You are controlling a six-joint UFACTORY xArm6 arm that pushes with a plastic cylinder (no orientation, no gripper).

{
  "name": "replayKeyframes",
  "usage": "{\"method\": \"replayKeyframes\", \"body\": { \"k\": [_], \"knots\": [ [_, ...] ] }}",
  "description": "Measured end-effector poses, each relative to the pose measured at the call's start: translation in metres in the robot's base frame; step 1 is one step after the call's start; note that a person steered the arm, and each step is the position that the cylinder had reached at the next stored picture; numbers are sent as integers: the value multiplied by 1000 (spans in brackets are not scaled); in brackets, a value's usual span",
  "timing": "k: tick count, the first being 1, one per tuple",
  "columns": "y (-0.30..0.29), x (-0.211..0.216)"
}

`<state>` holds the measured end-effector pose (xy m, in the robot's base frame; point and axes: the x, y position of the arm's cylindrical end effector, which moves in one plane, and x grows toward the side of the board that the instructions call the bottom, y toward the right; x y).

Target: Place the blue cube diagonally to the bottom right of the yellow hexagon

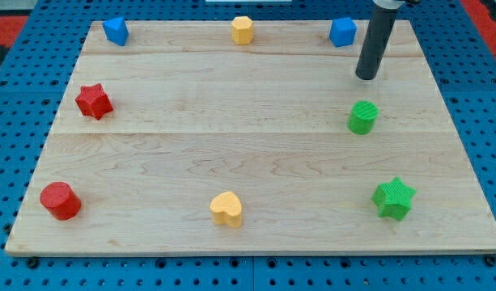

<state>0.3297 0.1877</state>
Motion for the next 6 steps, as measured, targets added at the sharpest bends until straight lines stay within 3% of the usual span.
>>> {"method": "replayKeyframes", "body": {
  "k": [1, 2, 3, 4, 6],
  "knots": [
    [49, -11],
    [96, -73],
    [47, -127],
    [-51, -126],
    [-102, -136]
  ]
}}
